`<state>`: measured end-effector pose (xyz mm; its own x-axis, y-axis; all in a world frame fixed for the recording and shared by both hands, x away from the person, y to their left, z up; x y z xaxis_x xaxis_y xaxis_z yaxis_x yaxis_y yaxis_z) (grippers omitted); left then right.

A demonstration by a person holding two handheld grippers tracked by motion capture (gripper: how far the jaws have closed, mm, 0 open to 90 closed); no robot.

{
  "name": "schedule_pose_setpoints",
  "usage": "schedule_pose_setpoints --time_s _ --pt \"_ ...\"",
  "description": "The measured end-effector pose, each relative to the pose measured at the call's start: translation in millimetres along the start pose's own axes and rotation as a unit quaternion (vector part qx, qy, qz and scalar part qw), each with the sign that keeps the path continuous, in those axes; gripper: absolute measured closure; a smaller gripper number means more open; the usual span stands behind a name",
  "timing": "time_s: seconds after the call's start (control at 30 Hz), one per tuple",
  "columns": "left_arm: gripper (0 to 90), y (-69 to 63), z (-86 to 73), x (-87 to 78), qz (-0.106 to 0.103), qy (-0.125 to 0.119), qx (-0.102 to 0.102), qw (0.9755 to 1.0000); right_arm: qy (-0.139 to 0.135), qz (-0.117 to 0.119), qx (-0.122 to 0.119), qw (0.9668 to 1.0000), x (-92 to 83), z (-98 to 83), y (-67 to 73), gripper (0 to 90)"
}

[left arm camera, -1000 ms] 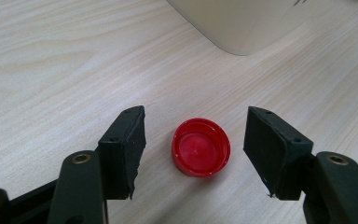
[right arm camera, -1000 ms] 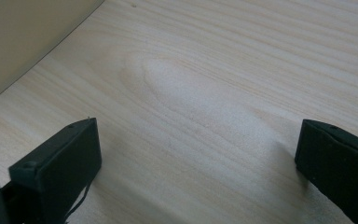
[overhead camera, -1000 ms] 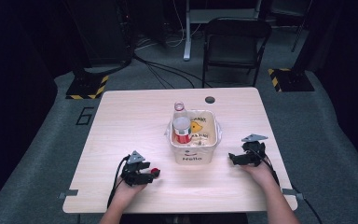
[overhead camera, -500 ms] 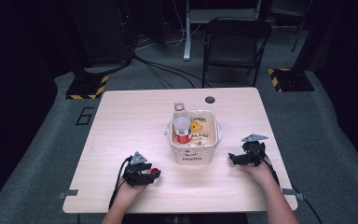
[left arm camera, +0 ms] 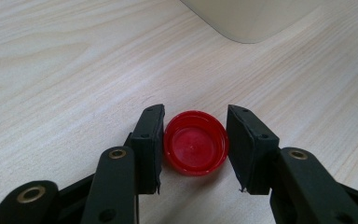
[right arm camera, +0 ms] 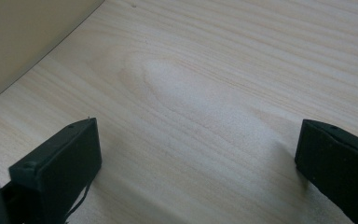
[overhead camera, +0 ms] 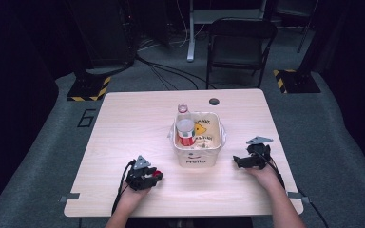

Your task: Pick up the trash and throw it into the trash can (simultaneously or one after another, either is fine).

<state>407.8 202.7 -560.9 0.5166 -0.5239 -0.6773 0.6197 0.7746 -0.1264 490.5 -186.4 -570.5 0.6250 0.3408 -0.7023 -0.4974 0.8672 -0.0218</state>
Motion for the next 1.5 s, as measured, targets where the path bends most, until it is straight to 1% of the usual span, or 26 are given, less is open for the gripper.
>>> schedule_pose_setpoints --time_s 0.03,0.13,0.2,0.3,0.37,0.4,0.47,0.53,0.57,0.67,0.73,0.77,0.87,0.9,0.93,1.0,1.03,1.07,1.1,1.13,1.17,1.2,1.27,1.37,1.4,1.5 --pt "57.3 0.2 0.4 0.3 -0.001 -0.002 0.005 1.0 0.0 0.0 0.0 1.0 0.0 0.0 0.0 0.0" --pt "57.7 -0.4 0.3 0.2 -0.005 0.001 0.004 1.0 0.0 0.0 0.0 1.0 0.0 0.0 0.0 0.0" --pt "57.8 -2.1 0.6 0.6 -0.008 -0.003 -0.005 0.9999 0.0 0.0 0.0 1.0 0.0 0.0 0.0 0.0" --pt "57.9 -2.9 1.1 -0.7 -0.011 -0.002 -0.005 0.9999 0.0 0.0 0.0 1.0 0.0 0.0 0.0 0.0" --pt "57.9 -2.9 2.8 -2.5 -0.012 -0.005 -0.003 0.9999 0.0 0.0 0.0 1.0 0.0 0.0 0.0 0.0" --pt "57.9 -1.7 4.9 -4.8 -0.011 -0.006 0.004 0.9999 0.0 0.0 0.0 1.0 0.0 0.0 0.0 0.0" --pt "57.9 -3.4 7.2 -6.7 -0.015 -0.011 -0.005 0.9998 0.0 0.0 0.0 1.0 0.1 0.0 -0.1 0.0" --pt "57.9 -3.7 9.7 -8.6 -0.015 -0.014 -0.003 0.9998 0.0 0.0 0.0 1.0 0.1 0.1 -0.1 0.0" --pt "57.9 -2.9 10.9 -10.0 -0.013 -0.014 0.005 0.9998 0.0 0.0 0.0 1.0 0.1 0.1 -0.1 0.0" --pt "57.9 -3.9 13.0 -11.7 -0.015 -0.017 0.003 0.9997 0.0 0.0 0.0 1.0 0.1 0.1 -0.1 0.0" --pt "57.9 -5.9 15.7 -14.1 -0.018 -0.023 -0.003 0.9996 0.0 0.0 0.0 1.0 0.1 0.1 -0.1 0.0" --pt "57.9 -5.3 16.6 -15.2 -0.015 -0.023 0.002 0.9996 0.0 0.0 0.0 1.0 0.1 0.1 -0.1 0.0" --pt "57.9 -6.5 19.6 -17.2 -0.018 -0.029 0.001 0.9994 0.0 0.0 0.0 1.0 0.1 0.1 -0.1 0.0" --pt "57.9 -5.5 20.6 -18.8 -0.015 -0.027 0.008 0.9995 0.0 0.0 0.0 1.0 0.2 0.1 -0.1 0.0" --pt "57.9 -6.5 21.5 -19.6 -0.018 -0.029 0.001 0.9994 0.0 0.0 0.0 1.0 0.1 0.1 -0.1 0.0" --pt "57.9 -6.2 24.0 -22.0 -0.018 -0.034 -0.003 0.9993 0.0 0.0 0.0 1.0 0.1 0.1 -0.1 0.0" --pt "57.9 -6.2 24.0 -22.0 -0.018 -0.034 -0.003 0.9993 0.0 0.0 0.0 1.0 0.1 0.1 -0.1 0.0" --pt "57.9 -4.7 26.6 -24.8 -0.015 -0.037 0.001 0.9992 0.0 0.0 0.0 1.0 0.1 0.1 -0.1 0.0" --pt "58.0 -4.5 27.9 -26.2 -0.014 -0.039 0.001 0.9991 0.0 0.0 0.0 1.0 0.1 0.1 -0.1 0.0" --pt "58.0 -5.2 28.8 -27.5 -0.017 -0.04 -0.005 0.999 0.0 0.0 0.0 1.0 0.1 0.1 -0.1 0.0" --pt "58.0 -5.2 28.8 -27.5 -0.017 -0.04 -0.005 0.999 0.0 0.0 0.0 1.0 0.1 0.1 -0.1 0.0" --pt "58.0 -3.9 31.4 -30.3 -0.012 -0.043 -0.001 0.999 0.0 0.0 0.0 1.0 0.2 0.2 -0.1 0.0" --pt "58.0 -4.1 33.6 -32.8 -0.014 -0.044 -0.005 0.9989 -0.001 0.0 0.0 1.0 0.2 0.2 -0.1 0.0" --pt "58.0 -3.7 37.5 -37.1 -0.015 -0.046 0.002 0.9988 0.0 0.0 0.0 1.0 0.2 0.1 -0.1 0.0" --pt "58.0 -4.8 38.7 -38.2 -0.017 -0.047 -0.003 0.9987 0.0 0.0 0.0 1.0 0.2 0.2 -0.1 0.0" --pt "58.0 -4.7 41.8 -41.1 -0.016 -0.047 0.003 0.9988 0.0 0.0 0.0 1.0 0.2 0.2 -0.1 0.0"
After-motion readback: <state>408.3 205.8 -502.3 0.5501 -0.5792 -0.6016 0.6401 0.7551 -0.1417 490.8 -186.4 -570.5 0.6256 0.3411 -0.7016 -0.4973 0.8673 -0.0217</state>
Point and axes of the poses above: each handheld gripper's, and its own axes: x roughly forward along the jaws, z roughly out of its top, y roughly to its left, the point moved 6 cm from there along x, roughly forward along the jaws, and after that the axes turned 2 degrees about -x, right-handed, at the moved point
